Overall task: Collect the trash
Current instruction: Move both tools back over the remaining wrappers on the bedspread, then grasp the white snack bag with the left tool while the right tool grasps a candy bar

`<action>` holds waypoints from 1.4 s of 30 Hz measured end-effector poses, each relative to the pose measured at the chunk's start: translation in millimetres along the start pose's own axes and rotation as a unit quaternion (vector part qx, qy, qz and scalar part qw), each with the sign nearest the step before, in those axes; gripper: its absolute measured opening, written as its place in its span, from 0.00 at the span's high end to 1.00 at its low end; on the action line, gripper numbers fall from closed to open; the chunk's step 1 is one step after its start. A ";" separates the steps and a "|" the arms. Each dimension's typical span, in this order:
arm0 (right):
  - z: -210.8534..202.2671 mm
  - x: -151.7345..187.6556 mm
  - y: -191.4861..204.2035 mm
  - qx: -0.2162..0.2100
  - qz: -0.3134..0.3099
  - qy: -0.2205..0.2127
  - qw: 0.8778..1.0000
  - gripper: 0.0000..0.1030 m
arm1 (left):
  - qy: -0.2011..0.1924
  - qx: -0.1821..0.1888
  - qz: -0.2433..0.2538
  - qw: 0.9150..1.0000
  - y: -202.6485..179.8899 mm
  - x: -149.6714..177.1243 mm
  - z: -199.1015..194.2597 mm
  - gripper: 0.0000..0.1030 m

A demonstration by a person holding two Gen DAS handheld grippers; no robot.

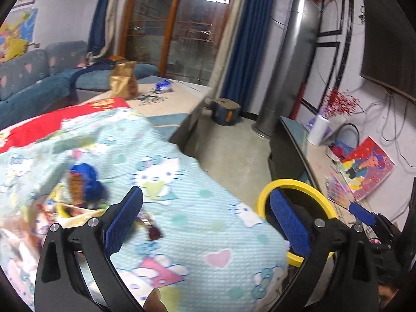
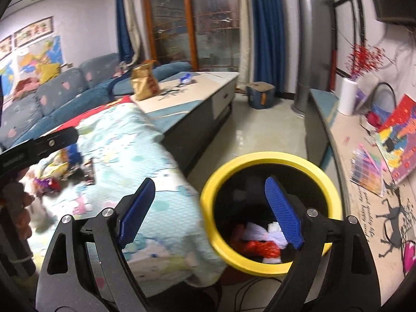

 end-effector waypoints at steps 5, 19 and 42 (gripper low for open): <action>7.9 -1.0 33.6 -0.033 -0.023 0.008 0.999 0.24 | -0.013 -0.023 -0.017 1.000 30.4 -5.3 -10.4 0.07; 36.0 3.6 114.8 -0.108 -0.073 0.036 0.991 0.24 | -0.022 -0.095 -0.079 0.992 121.9 -4.7 -30.1 0.07; 143.3 12.6 170.7 -0.141 -0.108 0.127 0.976 0.39 | 0.079 -0.110 -0.245 0.960 256.2 74.9 -31.8 0.08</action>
Point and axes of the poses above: each gripper's, at about its wrist camera, not at the fingertips, and z roughly the way its jaws point, y to its left, x to its underside, the point moved 8 cm from there along z, roughly the way its jaws point, and after that the axes turned 13 degrees about -x, right-handed, at the moved point
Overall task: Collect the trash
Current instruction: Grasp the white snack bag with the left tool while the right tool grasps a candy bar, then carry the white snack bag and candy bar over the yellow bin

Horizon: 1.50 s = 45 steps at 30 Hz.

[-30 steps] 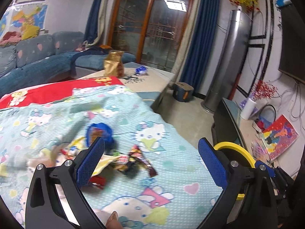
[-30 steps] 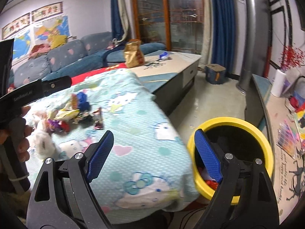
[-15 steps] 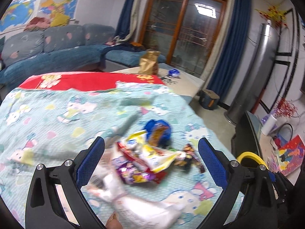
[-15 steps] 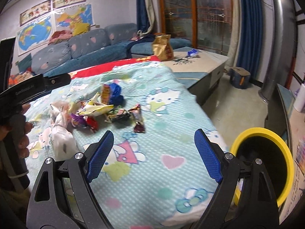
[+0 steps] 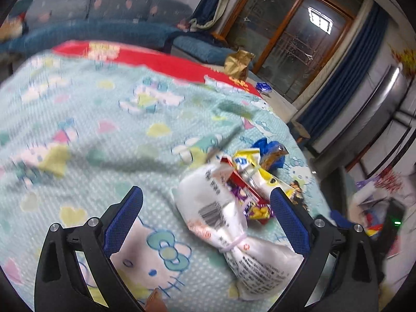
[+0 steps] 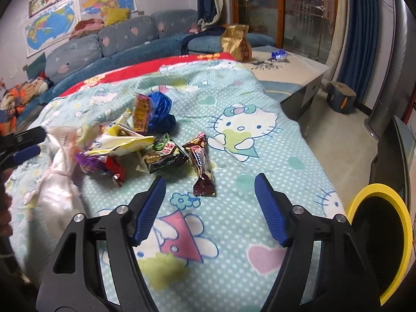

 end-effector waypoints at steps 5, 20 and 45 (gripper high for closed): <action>21.4 -1.0 -5.8 -0.003 0.012 0.019 1.000 0.47 | 0.040 0.034 -0.027 0.998 -0.4 14.6 9.6 0.08; 23.5 18.2 -5.1 -0.013 0.028 0.026 0.999 0.85 | 0.109 0.068 -0.035 0.991 -28.1 58.5 24.4 0.23; -28.5 36.1 -14.6 -0.014 0.065 -0.017 0.998 0.86 | 0.040 0.075 0.009 0.996 -32.1 39.8 -32.7 0.61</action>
Point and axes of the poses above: each gripper's, at about its wrist camera, not at the fingertips, and z roughly the way its jaws point, y to its left, x to its underside, the point moved 8 cm from there along z, roughly the way its jaws point, and after that the axes turned 13 degrees about -x, right-handed, at the moved point
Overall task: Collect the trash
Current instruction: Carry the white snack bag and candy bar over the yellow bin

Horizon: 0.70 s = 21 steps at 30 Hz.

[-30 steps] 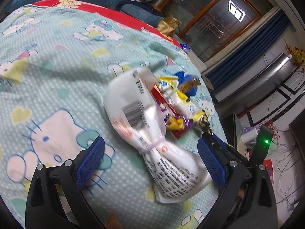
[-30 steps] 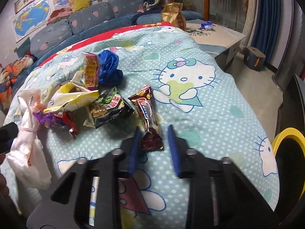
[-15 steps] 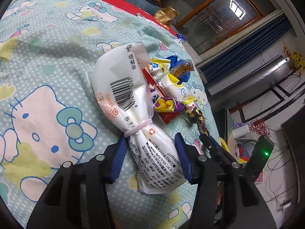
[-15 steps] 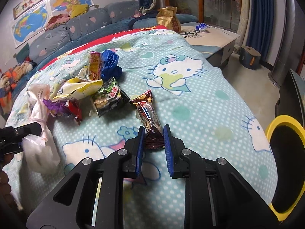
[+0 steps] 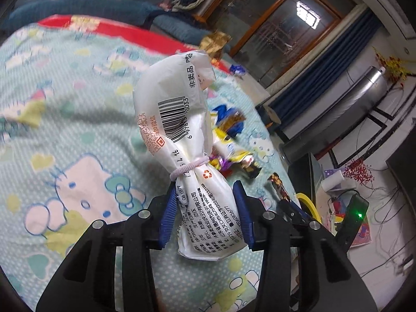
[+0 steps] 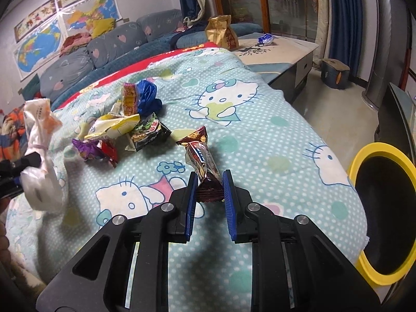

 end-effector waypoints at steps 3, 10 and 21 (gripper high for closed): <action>-7.6 -1.7 -0.2 -0.002 -0.001 -0.006 1.000 0.86 | -0.017 0.002 0.015 1.000 -9.3 -6.4 -9.1 0.61; -25.6 -6.3 -5.1 -0.002 0.001 -0.022 1.000 0.86 | -0.038 0.019 0.050 0.998 -46.7 -14.6 -17.4 0.61; -55.0 -13.3 -26.3 0.010 0.016 -0.048 0.999 0.86 | -0.047 0.053 0.096 0.993 -101.5 -16.4 -13.7 0.61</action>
Point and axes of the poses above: each gripper's, at about its wrist camera, not at the fingertips, and z roughly the way its jaws point, y to its left, x to its underside, the point moved 8 cm from there along z, roughly the way its jaws point, and after that the axes turned 13 degrees about -x, right-handed, at the moved point
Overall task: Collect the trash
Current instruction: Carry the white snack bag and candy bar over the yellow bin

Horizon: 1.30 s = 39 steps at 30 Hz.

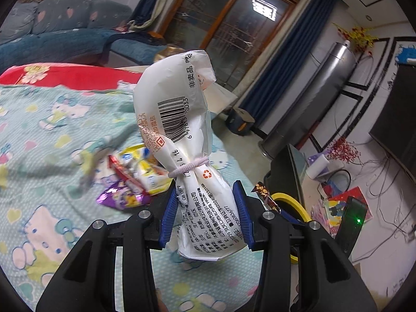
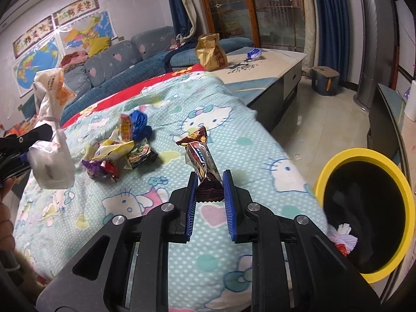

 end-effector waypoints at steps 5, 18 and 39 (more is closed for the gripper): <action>-13.6 -3.2 -15.3 0.015 0.007 -0.010 1.000 0.86 | 0.003 0.020 0.024 1.000 -29.2 0.2 9.3 0.61; -51.8 -7.3 -64.9 0.062 0.035 -0.035 0.997 0.86 | 0.015 0.063 0.077 0.995 -96.6 12.5 28.4 0.61; -110.4 -0.9 -145.8 0.145 0.091 -0.072 0.983 0.86 | 0.037 0.124 0.156 0.979 -198.1 46.4 47.3 0.61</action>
Point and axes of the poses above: each gripper's, at about its wrist camera, not at the fingertips, and z roughly the way its jaws point, y to its left, x to its underside, the point moved 8 cm from there along z, roughly the way its jaws point, and after that the axes turned 13 degrees about -x, right-handed, at the moved point
